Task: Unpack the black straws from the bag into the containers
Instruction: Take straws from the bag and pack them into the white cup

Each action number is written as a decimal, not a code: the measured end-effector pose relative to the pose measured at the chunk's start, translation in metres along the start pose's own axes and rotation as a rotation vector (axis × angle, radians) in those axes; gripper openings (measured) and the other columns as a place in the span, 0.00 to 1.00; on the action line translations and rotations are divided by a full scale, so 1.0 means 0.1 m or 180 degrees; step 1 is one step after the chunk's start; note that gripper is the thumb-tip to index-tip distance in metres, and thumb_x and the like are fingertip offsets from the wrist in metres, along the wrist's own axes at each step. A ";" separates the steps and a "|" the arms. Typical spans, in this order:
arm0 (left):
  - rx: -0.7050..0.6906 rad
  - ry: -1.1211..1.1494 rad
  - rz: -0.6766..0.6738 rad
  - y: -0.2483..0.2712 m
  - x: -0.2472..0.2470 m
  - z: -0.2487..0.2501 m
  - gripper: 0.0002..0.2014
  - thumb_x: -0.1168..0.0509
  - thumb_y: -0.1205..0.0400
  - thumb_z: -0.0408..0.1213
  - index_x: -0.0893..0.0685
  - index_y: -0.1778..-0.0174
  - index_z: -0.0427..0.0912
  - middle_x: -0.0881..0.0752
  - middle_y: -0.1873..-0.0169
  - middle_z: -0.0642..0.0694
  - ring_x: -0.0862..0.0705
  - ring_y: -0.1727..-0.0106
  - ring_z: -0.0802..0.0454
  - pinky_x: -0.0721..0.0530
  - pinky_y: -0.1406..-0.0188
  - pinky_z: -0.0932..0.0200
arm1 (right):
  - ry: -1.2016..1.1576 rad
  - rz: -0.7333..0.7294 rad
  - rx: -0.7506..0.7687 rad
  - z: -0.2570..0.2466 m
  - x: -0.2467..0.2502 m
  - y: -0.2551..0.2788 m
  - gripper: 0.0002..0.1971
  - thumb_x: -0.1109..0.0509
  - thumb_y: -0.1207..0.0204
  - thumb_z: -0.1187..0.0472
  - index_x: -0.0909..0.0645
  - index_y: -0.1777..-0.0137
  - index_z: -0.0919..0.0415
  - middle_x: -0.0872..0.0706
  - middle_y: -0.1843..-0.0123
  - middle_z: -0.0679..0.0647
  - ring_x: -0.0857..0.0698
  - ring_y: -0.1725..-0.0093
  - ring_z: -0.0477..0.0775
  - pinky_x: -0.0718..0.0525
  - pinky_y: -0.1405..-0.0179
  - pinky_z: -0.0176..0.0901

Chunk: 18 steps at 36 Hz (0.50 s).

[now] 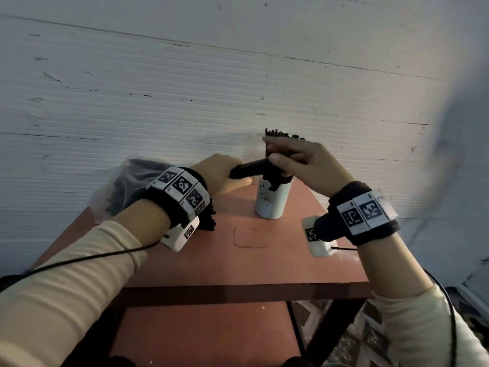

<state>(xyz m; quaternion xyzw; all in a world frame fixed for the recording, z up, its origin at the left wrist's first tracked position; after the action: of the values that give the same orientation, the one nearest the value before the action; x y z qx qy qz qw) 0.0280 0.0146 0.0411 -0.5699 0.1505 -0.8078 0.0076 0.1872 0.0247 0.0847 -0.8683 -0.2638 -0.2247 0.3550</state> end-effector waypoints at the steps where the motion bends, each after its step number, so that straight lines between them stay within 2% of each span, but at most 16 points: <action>1: -0.0012 0.0140 0.0013 -0.01 0.03 0.04 0.14 0.37 0.16 0.51 0.23 0.63 0.47 0.19 0.69 0.51 0.21 0.65 0.53 0.28 0.65 0.61 | 0.0035 0.0242 0.0087 -0.06 0.09 -0.01 0.16 0.29 0.21 0.54 0.19 0.35 0.39 0.14 0.38 0.45 0.15 0.42 0.42 0.16 0.39 0.42; 4: -0.0061 0.0570 0.0119 -0.05 0.12 0.22 0.16 0.37 0.17 0.54 0.23 0.65 0.48 0.15 0.68 0.48 0.17 0.66 0.54 0.23 0.59 0.59 | 0.0258 0.0993 0.0451 -0.29 0.34 -0.03 0.17 0.27 0.23 0.51 0.18 0.34 0.46 0.16 0.35 0.45 0.17 0.39 0.39 0.21 0.40 0.31; 6: -0.0064 0.0938 0.0295 -0.08 0.16 0.31 0.16 0.36 0.17 0.54 0.23 0.66 0.48 0.14 0.69 0.46 0.15 0.66 0.52 0.20 0.59 0.57 | 0.0613 0.1538 0.0668 -0.43 0.50 -0.02 0.19 0.25 0.26 0.47 0.17 0.36 0.48 0.17 0.37 0.44 0.19 0.39 0.39 0.22 0.41 0.30; 9: -0.0083 0.1476 0.0510 -0.13 0.13 0.41 0.16 0.36 0.17 0.53 0.24 0.68 0.51 0.17 0.72 0.51 0.16 0.68 0.54 0.18 0.57 0.59 | 0.0716 0.2065 0.0760 -0.54 0.66 -0.02 0.20 0.24 0.28 0.45 0.17 0.37 0.50 0.19 0.40 0.42 0.19 0.42 0.38 0.20 0.46 0.30; 12: 0.0017 0.2086 0.0505 -0.17 -0.05 0.45 0.15 0.33 0.22 0.59 0.20 0.66 0.53 0.16 0.72 0.49 0.15 0.66 0.52 0.15 0.47 0.49 | 0.0539 0.1908 0.0810 -0.57 0.62 -0.10 0.17 0.29 0.24 0.55 0.18 0.35 0.54 0.19 0.37 0.45 0.17 0.44 0.40 0.15 0.47 0.38; 14: 0.0092 0.2523 0.0472 -0.18 -0.18 0.49 0.17 0.29 0.26 0.60 0.18 0.62 0.49 0.16 0.69 0.48 0.15 0.64 0.51 0.16 0.44 0.44 | 0.0399 0.1551 0.0842 -0.56 0.50 -0.15 0.17 0.35 0.19 0.60 0.20 0.31 0.56 0.19 0.35 0.47 0.17 0.40 0.41 0.15 0.44 0.37; 15: 0.0118 0.2710 0.0435 -0.18 -0.24 0.50 0.17 0.27 0.27 0.57 0.17 0.60 0.47 0.16 0.67 0.48 0.16 0.62 0.51 0.16 0.42 0.44 | 0.0385 0.1364 0.0789 -0.53 0.44 -0.17 0.17 0.38 0.17 0.62 0.21 0.30 0.56 0.19 0.34 0.47 0.18 0.38 0.41 0.17 0.42 0.34; 17: 0.0191 0.2959 0.0341 -0.19 -0.40 0.49 0.09 0.25 0.24 0.44 0.16 0.59 0.45 0.14 0.63 0.49 0.15 0.57 0.52 0.17 0.36 0.45 | 0.0484 0.0953 0.0499 -0.43 0.30 -0.18 0.16 0.40 0.15 0.60 0.21 0.30 0.54 0.17 0.33 0.46 0.19 0.36 0.39 0.22 0.40 0.26; 18: 0.0245 0.2994 0.0283 -0.19 -0.49 0.46 0.05 0.25 0.24 0.38 0.15 0.60 0.45 0.13 0.61 0.48 0.15 0.54 0.51 0.18 0.33 0.45 | 0.0574 0.0715 0.0319 -0.35 0.21 -0.18 0.16 0.41 0.14 0.58 0.20 0.30 0.54 0.16 0.34 0.46 0.19 0.36 0.39 0.23 0.39 0.26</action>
<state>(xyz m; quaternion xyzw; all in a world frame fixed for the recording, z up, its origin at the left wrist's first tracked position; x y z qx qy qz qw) 0.0904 0.0312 0.0144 -0.1345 0.1319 -0.9821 -0.0057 0.1854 0.0160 0.1286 -0.8498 -0.1429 -0.2472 0.4430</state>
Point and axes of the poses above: each hand's wrist, its own y-axis away from the middle knuckle, its own x-axis out of the back of the hand, z = x × y, the point moved 7 cm from there along -y, towards the middle knuckle
